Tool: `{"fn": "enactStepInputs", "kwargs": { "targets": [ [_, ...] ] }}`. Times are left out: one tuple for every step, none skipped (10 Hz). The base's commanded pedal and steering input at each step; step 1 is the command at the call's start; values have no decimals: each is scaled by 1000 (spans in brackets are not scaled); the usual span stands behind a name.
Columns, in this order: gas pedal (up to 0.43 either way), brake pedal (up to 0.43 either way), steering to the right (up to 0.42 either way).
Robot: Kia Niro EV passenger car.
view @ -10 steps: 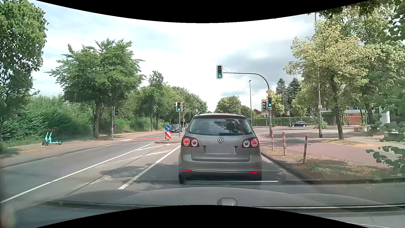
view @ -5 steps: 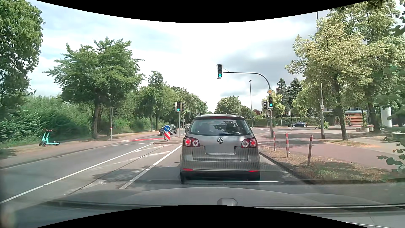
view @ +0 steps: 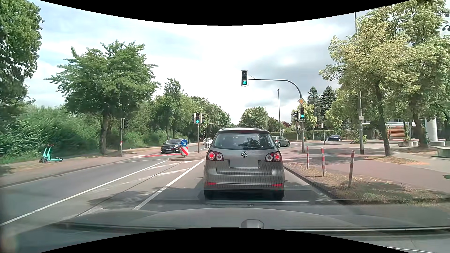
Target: Follow the waypoints while adhering to traffic rules and regulations
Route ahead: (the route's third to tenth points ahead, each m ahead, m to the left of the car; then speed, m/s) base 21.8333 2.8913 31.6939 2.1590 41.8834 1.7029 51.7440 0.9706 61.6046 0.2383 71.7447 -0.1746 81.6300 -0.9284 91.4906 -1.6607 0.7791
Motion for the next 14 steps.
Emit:
{"fn": "enactStepInputs", "kwargs": {
  "targets": [
    [28, 18, -4],
    [150, 18, -4],
    [197, 18, -5],
    [228, 18, -4],
    [240, 18, -4],
    [240, 18, -5],
    [220, 18, -4],
    [169, 18, -5],
    [169, 18, -5],
    [169, 18, -4],
    [189, 18, -5],
    [220, 18, -4],
    [228, 18, -4],
    [248, 18, -4]
  ]
}}
